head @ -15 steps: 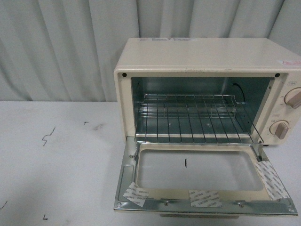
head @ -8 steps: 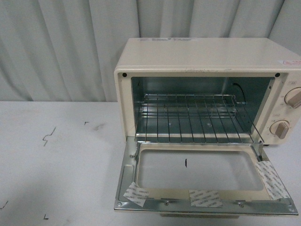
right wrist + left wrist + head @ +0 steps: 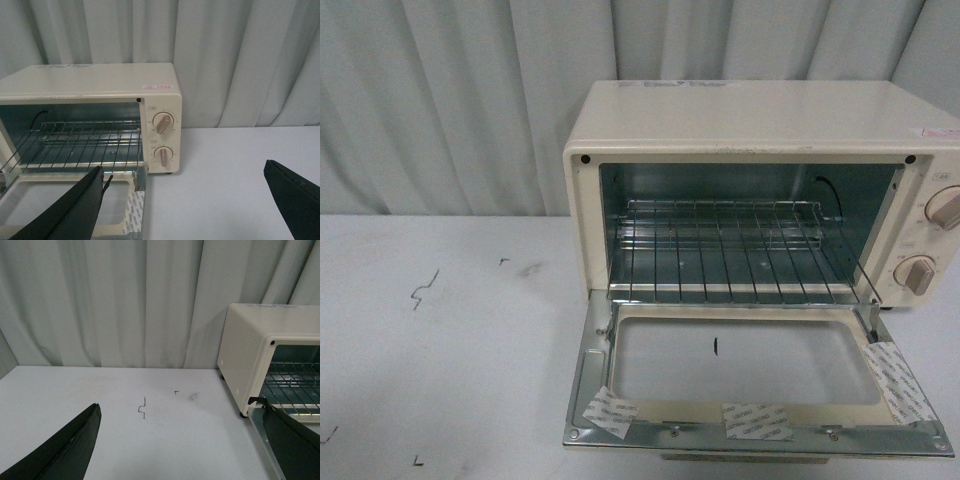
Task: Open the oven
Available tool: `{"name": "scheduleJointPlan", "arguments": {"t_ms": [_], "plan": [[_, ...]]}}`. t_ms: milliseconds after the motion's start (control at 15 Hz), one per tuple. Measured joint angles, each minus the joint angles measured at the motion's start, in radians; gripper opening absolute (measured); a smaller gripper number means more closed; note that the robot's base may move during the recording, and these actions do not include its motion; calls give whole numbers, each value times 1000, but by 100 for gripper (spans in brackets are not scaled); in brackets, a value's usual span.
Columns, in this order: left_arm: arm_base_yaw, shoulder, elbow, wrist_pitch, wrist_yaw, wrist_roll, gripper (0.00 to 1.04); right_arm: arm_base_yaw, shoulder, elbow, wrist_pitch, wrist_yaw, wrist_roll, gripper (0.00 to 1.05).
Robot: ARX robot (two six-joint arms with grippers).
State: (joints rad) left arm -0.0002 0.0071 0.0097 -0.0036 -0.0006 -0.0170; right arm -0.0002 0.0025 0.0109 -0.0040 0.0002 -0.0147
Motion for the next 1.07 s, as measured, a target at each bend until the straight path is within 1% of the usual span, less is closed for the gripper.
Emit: {"name": "scheduleJointPlan", "arguments": {"t_ms": [1067], "plan": [[0,0,0,3,1,0,98,0,0,0,-2,0,0,98]]}}
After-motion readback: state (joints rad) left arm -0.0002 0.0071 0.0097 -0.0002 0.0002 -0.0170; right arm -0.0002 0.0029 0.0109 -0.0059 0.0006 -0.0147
